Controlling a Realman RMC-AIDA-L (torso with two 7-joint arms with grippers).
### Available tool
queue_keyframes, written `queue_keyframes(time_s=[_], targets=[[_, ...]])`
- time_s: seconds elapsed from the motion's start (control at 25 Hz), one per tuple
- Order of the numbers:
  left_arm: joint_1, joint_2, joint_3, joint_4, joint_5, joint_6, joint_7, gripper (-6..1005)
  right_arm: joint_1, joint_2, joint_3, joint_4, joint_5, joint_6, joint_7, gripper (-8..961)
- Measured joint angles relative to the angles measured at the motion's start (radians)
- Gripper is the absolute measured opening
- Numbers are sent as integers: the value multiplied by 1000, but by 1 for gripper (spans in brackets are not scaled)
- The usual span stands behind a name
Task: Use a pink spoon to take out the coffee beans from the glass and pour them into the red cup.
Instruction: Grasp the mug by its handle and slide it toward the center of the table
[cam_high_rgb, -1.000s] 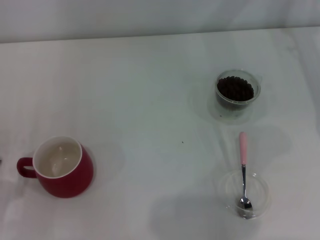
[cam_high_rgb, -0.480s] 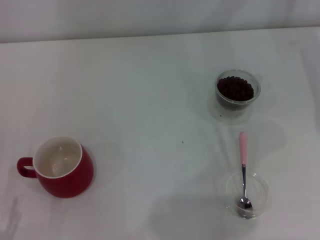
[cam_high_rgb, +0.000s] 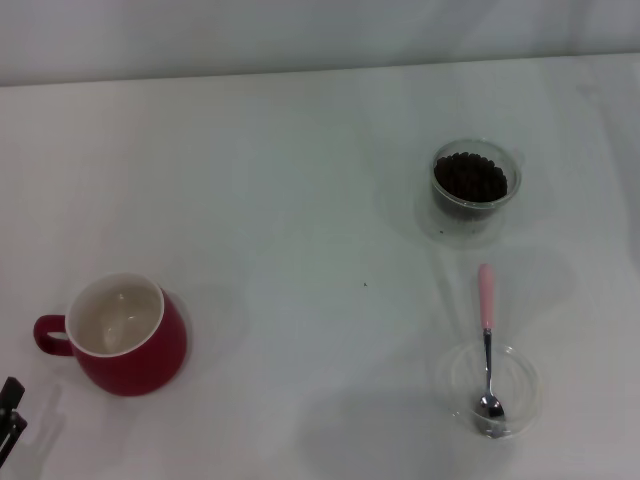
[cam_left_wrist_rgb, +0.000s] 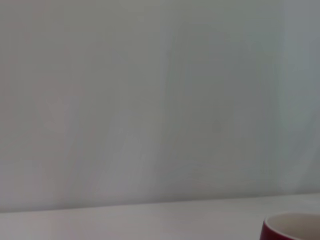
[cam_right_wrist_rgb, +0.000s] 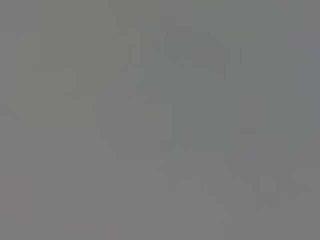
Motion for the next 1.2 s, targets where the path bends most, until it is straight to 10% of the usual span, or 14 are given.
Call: queue_keyframes(time_s=[1.2], targets=[[-149, -1, 0, -38, 41, -177, -2, 795, -14, 14, 0, 3, 9, -13, 0, 870]])
